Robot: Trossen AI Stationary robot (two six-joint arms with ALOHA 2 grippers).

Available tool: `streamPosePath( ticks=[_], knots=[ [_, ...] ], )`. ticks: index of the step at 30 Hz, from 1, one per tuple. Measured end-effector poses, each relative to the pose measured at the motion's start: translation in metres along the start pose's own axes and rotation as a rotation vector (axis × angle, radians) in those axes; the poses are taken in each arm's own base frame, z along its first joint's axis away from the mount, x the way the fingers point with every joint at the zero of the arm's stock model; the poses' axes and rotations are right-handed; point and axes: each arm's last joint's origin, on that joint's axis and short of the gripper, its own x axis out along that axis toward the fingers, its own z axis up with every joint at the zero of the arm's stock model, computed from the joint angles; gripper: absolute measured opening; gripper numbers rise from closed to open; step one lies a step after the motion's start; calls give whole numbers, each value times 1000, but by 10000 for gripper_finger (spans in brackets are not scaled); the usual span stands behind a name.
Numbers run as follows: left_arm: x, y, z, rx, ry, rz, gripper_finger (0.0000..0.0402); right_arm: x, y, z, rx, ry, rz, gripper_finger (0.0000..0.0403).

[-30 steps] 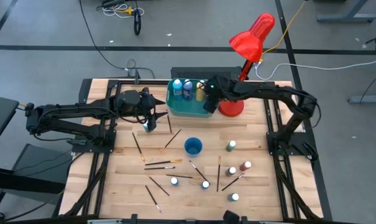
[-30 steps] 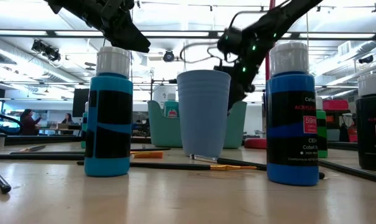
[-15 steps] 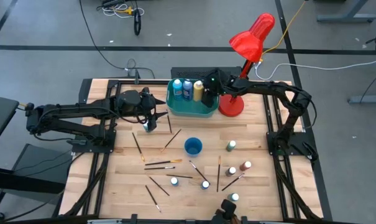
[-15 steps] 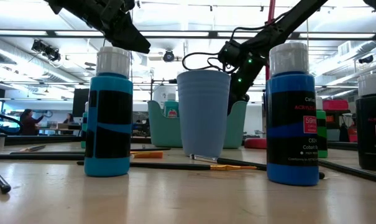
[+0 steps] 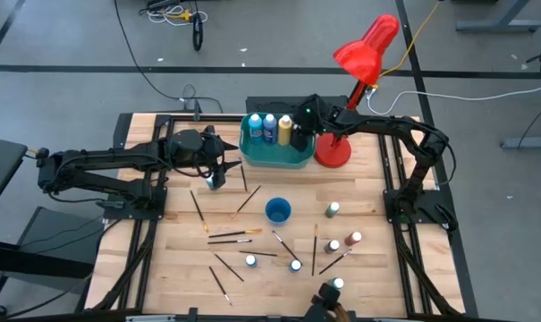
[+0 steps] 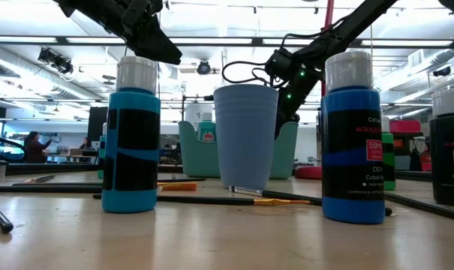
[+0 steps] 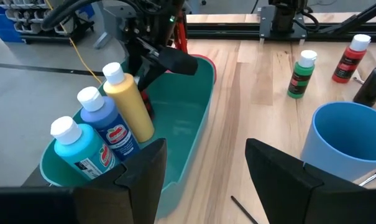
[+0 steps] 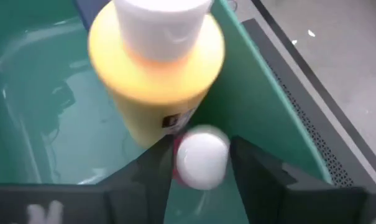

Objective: Pick & Place Paint Supplies
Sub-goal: Put the red paint bottle into the green bin, then put the light blue paint bottle into the green bin

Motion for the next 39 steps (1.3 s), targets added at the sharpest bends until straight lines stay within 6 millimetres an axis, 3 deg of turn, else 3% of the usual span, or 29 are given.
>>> streamPosePath(
  ticks=[9, 15, 21, 25, 30, 39],
  knots=[
    [0, 0, 0, -2, 1, 0, 231, -5, 1, 2, -18, -2, -44, 205],
    [0, -1, -8, 8, 79, -7, 231, -42, 10, 15, -36, -64, -74, 199],
    [-5, -1, -32, 52, 332, -10, 231, -88, 32, 28, 26, -173, 88, 191],
    [-8, -3, -46, 32, 443, -27, 231, -108, 49, 32, 18, -228, 247, 185],
    [-8, -5, -60, 16, 511, -46, 231, -118, 76, 33, -44, -248, 407, 178],
    [-6, -5, -84, 15, 588, 14, 231, -125, 107, 31, -113, -244, 478, 168]
  ],
)
